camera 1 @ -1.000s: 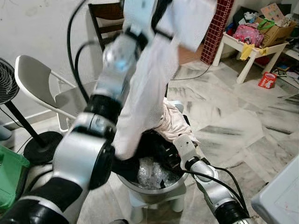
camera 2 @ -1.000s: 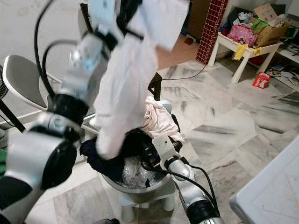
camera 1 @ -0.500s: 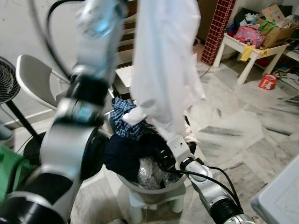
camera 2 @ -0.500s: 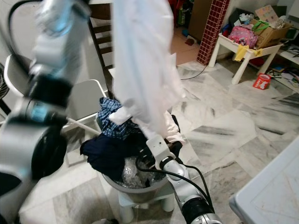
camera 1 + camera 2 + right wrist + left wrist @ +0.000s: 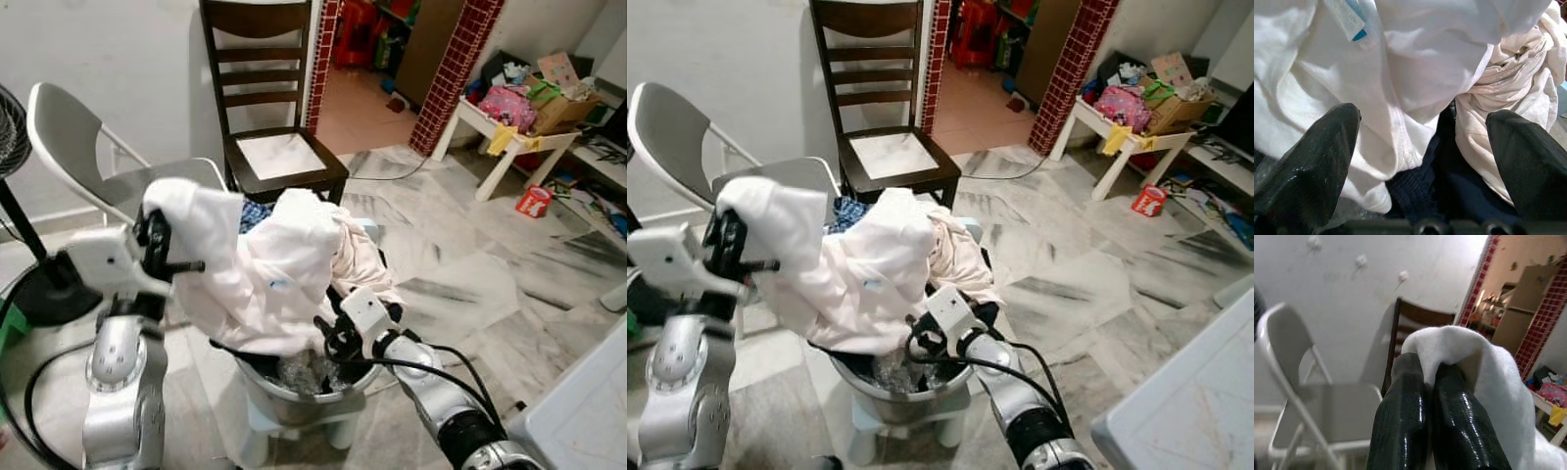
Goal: Hang hanger
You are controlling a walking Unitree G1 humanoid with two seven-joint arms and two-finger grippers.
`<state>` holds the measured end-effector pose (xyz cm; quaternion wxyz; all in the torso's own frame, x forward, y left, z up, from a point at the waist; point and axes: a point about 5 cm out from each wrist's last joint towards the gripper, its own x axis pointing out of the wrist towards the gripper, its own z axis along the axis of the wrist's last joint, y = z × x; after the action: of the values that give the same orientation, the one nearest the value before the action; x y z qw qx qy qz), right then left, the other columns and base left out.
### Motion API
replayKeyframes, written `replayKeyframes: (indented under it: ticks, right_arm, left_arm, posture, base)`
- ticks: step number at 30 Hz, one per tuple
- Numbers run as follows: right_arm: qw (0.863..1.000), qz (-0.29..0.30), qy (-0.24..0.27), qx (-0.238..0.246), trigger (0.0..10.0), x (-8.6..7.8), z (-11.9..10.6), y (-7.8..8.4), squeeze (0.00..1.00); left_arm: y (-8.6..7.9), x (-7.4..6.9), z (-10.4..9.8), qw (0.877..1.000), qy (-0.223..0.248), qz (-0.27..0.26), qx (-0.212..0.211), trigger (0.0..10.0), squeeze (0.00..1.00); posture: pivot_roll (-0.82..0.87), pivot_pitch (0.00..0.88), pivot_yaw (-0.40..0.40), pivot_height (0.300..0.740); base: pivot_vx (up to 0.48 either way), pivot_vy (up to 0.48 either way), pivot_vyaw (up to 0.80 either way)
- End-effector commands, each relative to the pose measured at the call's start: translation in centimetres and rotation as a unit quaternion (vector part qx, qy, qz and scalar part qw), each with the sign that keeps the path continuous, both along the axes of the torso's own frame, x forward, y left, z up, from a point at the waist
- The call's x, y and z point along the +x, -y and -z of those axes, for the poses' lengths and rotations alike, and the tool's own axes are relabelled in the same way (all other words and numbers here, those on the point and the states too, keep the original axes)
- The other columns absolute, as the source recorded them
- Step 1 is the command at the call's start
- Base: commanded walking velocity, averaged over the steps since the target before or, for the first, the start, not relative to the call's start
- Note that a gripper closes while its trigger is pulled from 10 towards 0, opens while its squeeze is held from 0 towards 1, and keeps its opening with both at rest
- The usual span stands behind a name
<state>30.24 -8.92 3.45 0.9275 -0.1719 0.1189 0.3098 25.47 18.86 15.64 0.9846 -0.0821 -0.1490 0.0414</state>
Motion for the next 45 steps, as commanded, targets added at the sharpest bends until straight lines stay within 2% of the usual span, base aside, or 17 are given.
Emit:
replayKeyframes:
  ticks: [1, 10, 11, 12, 13, 14, 16, 23, 27, 28, 29, 36, 38, 39, 40, 41, 45]
  right_arm:
    - [1.000, -0.004, 0.001, -0.009, 10.0, 0.2, -0.1, 0.4, 0.00]
    - [1.000, -0.003, 0.002, -0.009, 10.0, 0.4, -0.3, 0.9, 0.00]
    - [1.000, -0.001, 0.003, -0.008, 10.0, 0.4, -0.3, 0.9, 0.00]
    - [1.000, 0.005, 0.003, -0.003, 10.0, 0.4, -0.3, 1.0, 0.00]
    - [1.000, 0.005, 0.003, -0.003, 10.0, 0.4, -0.3, 1.0, 0.00]
    - [1.000, 0.010, 0.002, 0.004, 10.0, 0.4, -0.4, 1.0, 0.00]
    - [1.000, 0.011, 0.002, 0.006, 10.0, 0.4, -0.4, 1.0, 0.00]
    - [0.999, 0.011, 0.009, 0.037, 10.0, 0.1, -0.8, -0.1, 0.00]
    - [0.999, 0.017, 0.006, 0.036, 10.0, -0.2, -0.5, 0.0, 0.00]
    - [0.999, 0.019, 0.006, 0.036, 10.0, -0.2, -0.5, 0.1, 0.00]
    - [0.999, 0.021, 0.006, 0.036, 10.0, -0.2, -0.5, 0.2, 0.00]
    - [0.999, 0.026, 0.006, 0.031, 10.0, -0.1, -0.5, 0.8, 0.00]
    - [0.999, 0.025, 0.006, 0.030, 10.0, -0.2, -0.4, 0.8, 0.00]
    - [0.999, 0.023, 0.005, 0.029, 10.0, -0.2, -0.4, 0.6, 0.00]
    - [0.999, 0.022, 0.005, 0.029, 10.0, -0.2, -0.4, 0.5, 0.00]
    - [0.999, 0.021, 0.005, 0.029, 10.0, -0.1, -0.5, 0.4, 0.00]
    - [0.999, 0.021, 0.005, 0.029, 10.0, -0.1, -0.5, 0.4, 0.00]
  left_arm:
    - [0.8, -0.1, -0.3, 1.000, 0.001, 0.014, 0.002, 0.0, 0.00]
    - [1.0, 0.0, 0.1, 0.999, -0.022, 0.019, 0.015, 0.0, 0.00]
    - [1.0, 0.1, 0.2, 0.999, -0.030, 0.021, 0.016, 2.4, 0.00]
    - [1.3, 0.4, 0.9, 0.997, -0.053, 0.036, 0.033, 3.5, 0.00]
    - [1.3, 0.4, 0.9, 0.997, -0.053, 0.036, 0.033, 3.5, 0.00]
    - [1.5, 0.4, 1.5, 0.996, -0.063, 0.044, 0.033, 4.5, 0.00]
    - [1.6, 0.4, 1.6, 0.996, -0.065, 0.047, 0.030, 4.4, 0.00]
    - [3.6, -0.9, 5.9, 0.981, -0.140, 0.114, 0.064, 4.1, 0.00]
    - [4.5, -1.5, 7.3, 0.974, -0.164, 0.133, 0.079, 4.7, 0.00]
    - [4.6, -1.5, 7.6, 0.972, -0.171, 0.135, 0.085, 6.9, 0.00]
    - [4.7, -1.5, 7.8, 0.971, -0.174, 0.133, 0.093, 10.0, 0.00]
    - [2.6, -1.7, 7.0, 0.975, -0.167, 0.044, 0.138, 10.0, 0.00]
    - [1.9, -2.1, 7.5, 0.972, -0.185, 0.030, 0.139, 10.0, 0.00]
    - [1.1, -2.7, 8.6, 0.968, -0.215, 0.012, 0.129, 10.0, 0.00]
    - [1.1, -2.8, 8.8, 0.968, -0.220, 0.013, 0.118, 10.0, 0.27]
    - [1.1, -2.8, 8.9, 0.968, -0.221, 0.015, 0.113, 10.0, 0.73]
    - [1.2, -2.8, 9.0, 0.969, -0.222, 0.017, 0.110, 10.0, 0.73]
  posture:
    - [0.16, 0.069, -0.158, 0.740]
    - [0.14, 0.070, -0.144, 0.740]
    - [0.14, 0.069, -0.139, 0.740]
    - [0.14, 0.068, -0.134, 0.740]
    - [0.14, 0.068, -0.134, 0.740]
    - [0.13, 0.067, -0.126, 0.740]
    - [0.13, 0.066, -0.123, 0.740]
    - [0.12, 0.052, -0.091, 0.740]
    - [0.11, 0.054, -0.083, 0.740]
    - [0.11, 0.054, -0.082, 0.740]
    - [0.11, 0.056, -0.082, 0.740]
    - [0.11, 0.066, -0.086, 0.740]
    - [0.11, 0.066, -0.089, 0.740]
    - [0.11, 0.067, -0.092, 0.740]
    - [0.12, 0.067, -0.094, 0.740]
    - [0.12, 0.067, -0.095, 0.740]
    - [0.12, 0.067, -0.095, 0.740]
  base:
    - [0.000, 0.000, 0.00]
    - [0.000, 0.000, 0.00]
    - [0.000, 0.000, 0.00]
    - [0.000, 0.000, 0.00]
    - [0.000, 0.000, 0.00]
    - [0.000, 0.000, 0.00]
    - [0.000, 0.000, 0.00]
    - [0.000, 0.000, 0.00]
    - [0.000, 0.000, 0.00]
    - [0.000, 0.000, 0.00]
    - [0.000, 0.000, 0.00]
    - [0.000, 0.000, 0.00]
    - [0.000, 0.000, 0.00]
    - [0.000, 0.000, 0.00]
    - [0.000, 0.000, 0.00]
    - [0.000, 0.000, 0.00]
    - [0.000, 0.000, 0.00]
